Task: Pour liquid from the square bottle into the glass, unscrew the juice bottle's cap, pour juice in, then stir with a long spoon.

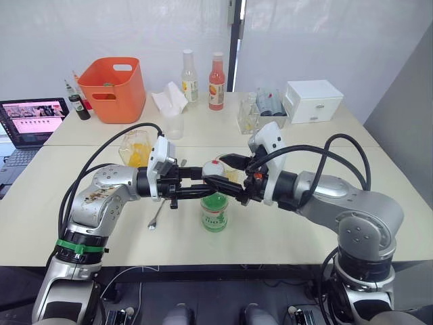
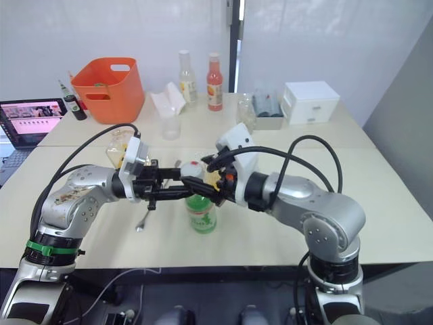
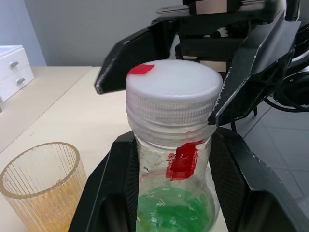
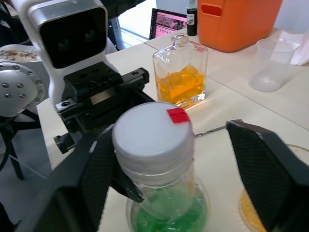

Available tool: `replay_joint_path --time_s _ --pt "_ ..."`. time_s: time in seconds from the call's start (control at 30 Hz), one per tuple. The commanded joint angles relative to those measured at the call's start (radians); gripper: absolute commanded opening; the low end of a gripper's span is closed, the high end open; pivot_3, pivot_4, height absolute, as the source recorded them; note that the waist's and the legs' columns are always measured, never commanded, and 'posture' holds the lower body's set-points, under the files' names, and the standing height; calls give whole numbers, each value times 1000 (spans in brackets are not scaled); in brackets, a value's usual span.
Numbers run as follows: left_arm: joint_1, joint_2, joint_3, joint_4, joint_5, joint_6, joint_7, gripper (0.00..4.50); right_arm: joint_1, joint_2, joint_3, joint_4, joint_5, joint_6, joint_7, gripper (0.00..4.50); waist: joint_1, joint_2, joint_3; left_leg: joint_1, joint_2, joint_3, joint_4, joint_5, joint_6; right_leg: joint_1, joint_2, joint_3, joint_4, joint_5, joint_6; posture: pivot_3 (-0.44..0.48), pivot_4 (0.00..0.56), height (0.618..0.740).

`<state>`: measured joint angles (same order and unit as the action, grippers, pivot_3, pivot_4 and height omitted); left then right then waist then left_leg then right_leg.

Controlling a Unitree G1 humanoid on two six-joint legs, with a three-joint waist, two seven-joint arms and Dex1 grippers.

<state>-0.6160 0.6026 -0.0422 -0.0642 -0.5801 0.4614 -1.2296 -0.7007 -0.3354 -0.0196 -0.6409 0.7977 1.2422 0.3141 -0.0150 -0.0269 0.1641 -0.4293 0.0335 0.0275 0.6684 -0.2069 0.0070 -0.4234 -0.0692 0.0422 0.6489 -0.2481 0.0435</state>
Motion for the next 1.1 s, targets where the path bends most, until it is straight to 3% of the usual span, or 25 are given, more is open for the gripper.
replay_joint_path --time_s 0.03,0.1,0.23,0.33,0.4,0.47,0.53,0.63,0.73,0.87,1.0,1.07,1.1 --pt "10 16 -18 -1 16 14 -14 1598 -16 1 -24 -26 11 -6 -30 2283 0 0 0 0 0 0 0 0 0 0 0 0 0 0 0 0 150 715" --pt "12 17 -18 -4 14 15 -13 1598 -20 3 -25 -25 17 -11 -35 1730 0 0 0 0 0 0 0 0 0 0 0 0 0 0 0 0 150 715" --pt "15 18 -19 -13 14 18 -12 1598 -30 -6 -26 -8 22 -29 -22 1726 -3 0 0 0 0 0 0 0 0 0 1 0 0 0 0 0 150 715" --pt "15 19 -20 -14 15 19 -11 1598 -52 -65 9 49 21 -94 112 1726 -3 0 0 0 0 0 0 0 0 0 0 0 0 0 0 0 150 715" --pt "17 20 -20 -15 16 18 -11 1598 -64 -124 44 111 2 -166 246 1726 -2 0 0 0 0 0 0 0 0 0 1 0 -1 0 0 0 150 715" --pt "25 20 -21 -23 15 17 -8 1598 -120 -204 120 289 -47 -315 539 1726 -3 0 0 0 0 0 0 0 0 0 1 0 -1 0 0 0 150 715" --pt "31 21 -20 -31 14 18 -5 1598 -177 -239 179 436 -84 -418 737 1726 -6 0 0 1 0 1 0 0 0 1 1 0 -1 0 0 0 150 715" --pt "41 23 -16 -42 12 20 0 1598 -327 -224 287 715 -149 -554 1067 1726 -10 0 0 1 1 1 -1 0 0 0 2 1 -1 0 0 0 150 715" --pt "48 22 -14 -54 8 24 8 1598 -469 -147 332 974 -215 -657 1250 1726 -15 0 0 0 1 1 -1 0 0 0 3 0 -2 0 0 0 150 715" --pt "49 21 -14 -57 7 25 13 1598 -570 -102 389 1159 -229 -752 1300 1726 -15 0 0 -1 1 0 -1 0 0 -1 2 0 -1 0 0 0 150 715" --pt "50 21 -12 -58 9 24 16 1598 -605 -99 400 1212 -202 -781 1300 1726 -6 0 0 -1 0 0 -1 0 0 -1 0 0 -1 0 0 0 150 715" --pt "48 20 -11 -54 11 22 16 1598 -603 -103 389 1206 -186 -775 1300 2807 -3 0 0 -1 0 0 -1 0 0 -1 0 0 -1 0 0 0 150 715" --pt "47 19 -12 -50 11 21 15 1598 -601 -105 384 1201 -183 -771 1300 3129 -2 0 0 -1 0 0 -1 0 0 -1 0 0 0 0 0 0 150 715"
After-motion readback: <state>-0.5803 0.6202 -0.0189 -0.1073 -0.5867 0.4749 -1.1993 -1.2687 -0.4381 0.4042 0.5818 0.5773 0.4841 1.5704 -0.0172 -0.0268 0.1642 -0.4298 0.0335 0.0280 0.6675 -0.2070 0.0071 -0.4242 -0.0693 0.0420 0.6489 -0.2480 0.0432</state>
